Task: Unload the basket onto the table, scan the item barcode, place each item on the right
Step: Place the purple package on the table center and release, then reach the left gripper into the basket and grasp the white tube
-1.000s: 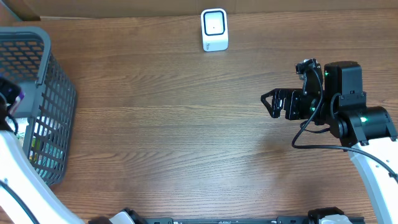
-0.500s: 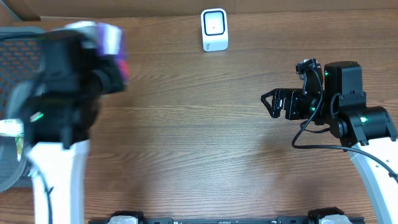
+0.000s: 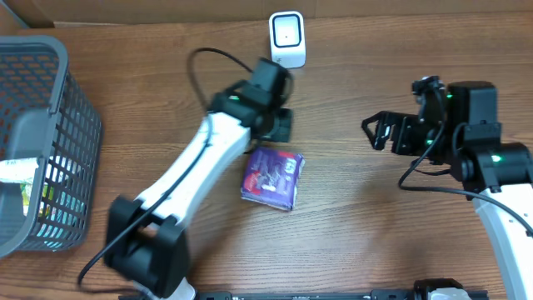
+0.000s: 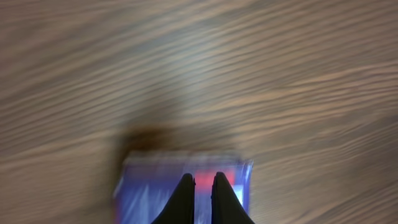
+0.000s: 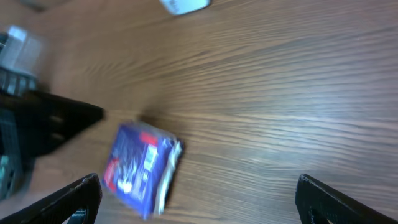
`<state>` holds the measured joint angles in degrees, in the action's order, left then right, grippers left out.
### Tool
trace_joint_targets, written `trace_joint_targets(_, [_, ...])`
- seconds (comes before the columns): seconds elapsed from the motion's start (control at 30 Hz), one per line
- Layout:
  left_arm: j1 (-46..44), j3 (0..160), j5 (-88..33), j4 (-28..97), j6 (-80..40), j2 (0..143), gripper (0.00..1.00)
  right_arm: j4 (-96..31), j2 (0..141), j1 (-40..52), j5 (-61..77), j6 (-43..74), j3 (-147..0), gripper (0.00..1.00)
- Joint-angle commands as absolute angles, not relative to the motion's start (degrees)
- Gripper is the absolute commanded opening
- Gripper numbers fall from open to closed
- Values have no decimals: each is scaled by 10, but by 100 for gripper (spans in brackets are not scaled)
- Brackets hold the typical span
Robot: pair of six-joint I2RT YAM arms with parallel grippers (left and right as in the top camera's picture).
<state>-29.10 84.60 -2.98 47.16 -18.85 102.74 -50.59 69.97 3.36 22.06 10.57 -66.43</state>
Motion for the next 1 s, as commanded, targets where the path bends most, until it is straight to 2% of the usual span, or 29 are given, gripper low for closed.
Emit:
trace_joint_targets(0.0, [-320,844,-84,431,-234,1067,4,-504,701,3,228,125,-677,100])
trace_joint_targets(0.17, [-336,852,-64,406,-233,1078,6,-508,701,-25,245,124,-677,100])
trace_joint_targets(0.27, [-315,893,-46,447,-216,1067,24,-509,701,-25,245,124,-677,100])
trace_joint_targets(0.5, [-239,1076,-34,620,-149,1028,52,-511,701,-25,246,124,-677,100])
trace_joint_targets(0.7, [-117,1245,2,758,-132,967,68,-513,701,-25,245,124,-677,100])
trace_joint_targets(0.83, [-20,1282,45,802,-133,926,80,-520,701,-25,245,122,-677,100])
trace_joint_targets(0.97, [115,1282,45,831,-166,897,82,-524,701,-25,245,120,-677,100])
